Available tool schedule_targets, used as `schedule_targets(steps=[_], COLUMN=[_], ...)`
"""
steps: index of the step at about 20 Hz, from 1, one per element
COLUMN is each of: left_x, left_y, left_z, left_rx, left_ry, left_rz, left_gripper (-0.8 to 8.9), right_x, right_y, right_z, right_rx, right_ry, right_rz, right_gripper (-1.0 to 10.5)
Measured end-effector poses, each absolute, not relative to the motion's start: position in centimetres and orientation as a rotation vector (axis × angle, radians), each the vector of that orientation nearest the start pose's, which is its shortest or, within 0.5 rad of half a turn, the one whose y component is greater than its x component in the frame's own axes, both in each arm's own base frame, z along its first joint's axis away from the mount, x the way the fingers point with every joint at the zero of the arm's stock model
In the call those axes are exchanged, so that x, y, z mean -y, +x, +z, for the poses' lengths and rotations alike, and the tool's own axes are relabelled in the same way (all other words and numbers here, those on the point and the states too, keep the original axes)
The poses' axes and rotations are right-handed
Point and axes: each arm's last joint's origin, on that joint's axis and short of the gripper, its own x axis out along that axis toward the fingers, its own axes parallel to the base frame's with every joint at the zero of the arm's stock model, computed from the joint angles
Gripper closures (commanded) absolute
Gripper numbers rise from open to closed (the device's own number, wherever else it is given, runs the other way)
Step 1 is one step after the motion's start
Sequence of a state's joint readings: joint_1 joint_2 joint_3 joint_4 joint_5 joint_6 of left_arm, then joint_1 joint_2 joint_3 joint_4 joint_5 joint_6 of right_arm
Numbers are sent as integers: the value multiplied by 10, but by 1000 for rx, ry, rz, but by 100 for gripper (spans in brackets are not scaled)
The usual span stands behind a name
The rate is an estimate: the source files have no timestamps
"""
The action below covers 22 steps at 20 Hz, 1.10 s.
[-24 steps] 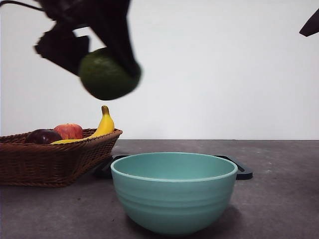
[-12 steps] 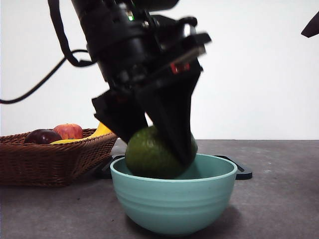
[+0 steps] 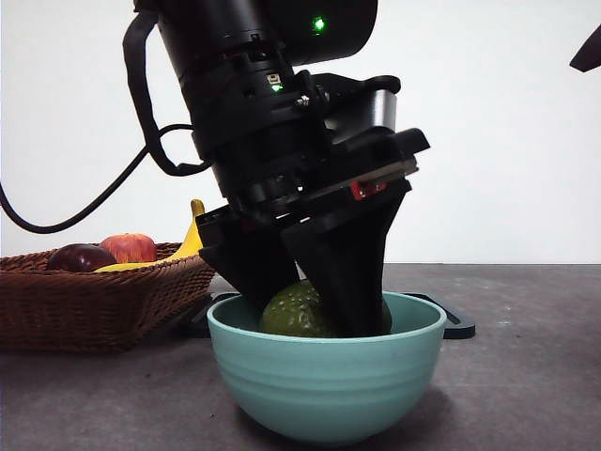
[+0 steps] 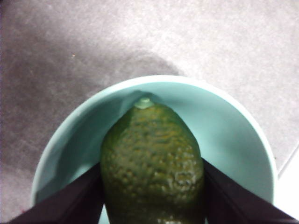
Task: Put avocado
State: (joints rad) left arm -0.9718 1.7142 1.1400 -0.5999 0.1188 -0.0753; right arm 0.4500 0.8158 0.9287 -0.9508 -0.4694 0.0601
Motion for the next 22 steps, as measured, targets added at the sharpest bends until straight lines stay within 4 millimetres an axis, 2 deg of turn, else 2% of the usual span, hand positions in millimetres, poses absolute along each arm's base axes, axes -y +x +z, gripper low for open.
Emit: schedule_targets(steps=[8, 11, 14, 16, 22], left_x=[277, 276, 271, 261, 196], left_y=[184, 184, 182, 183, 190], left_z=[193, 204, 234, 265, 322], left_rx=[-1164, -1164, -1076, -984, -848], left_ry=[453, 438, 390, 330, 179], left_rz=[-909, -902, -922, -927, -807], left_gripper=[470, 470, 470, 470, 471], right_x=[-72, -72, -72, -72, -72], right_y=[119, 119, 119, 119, 119], right_z=[313, 313, 313, 313, 313], right_rx=[-895, -895, -898, -898, -898], right_ry=[61, 61, 61, 61, 61], right_rz=[837, 837, 836, 837, 836], right_gripper=[556, 556, 556, 555, 556])
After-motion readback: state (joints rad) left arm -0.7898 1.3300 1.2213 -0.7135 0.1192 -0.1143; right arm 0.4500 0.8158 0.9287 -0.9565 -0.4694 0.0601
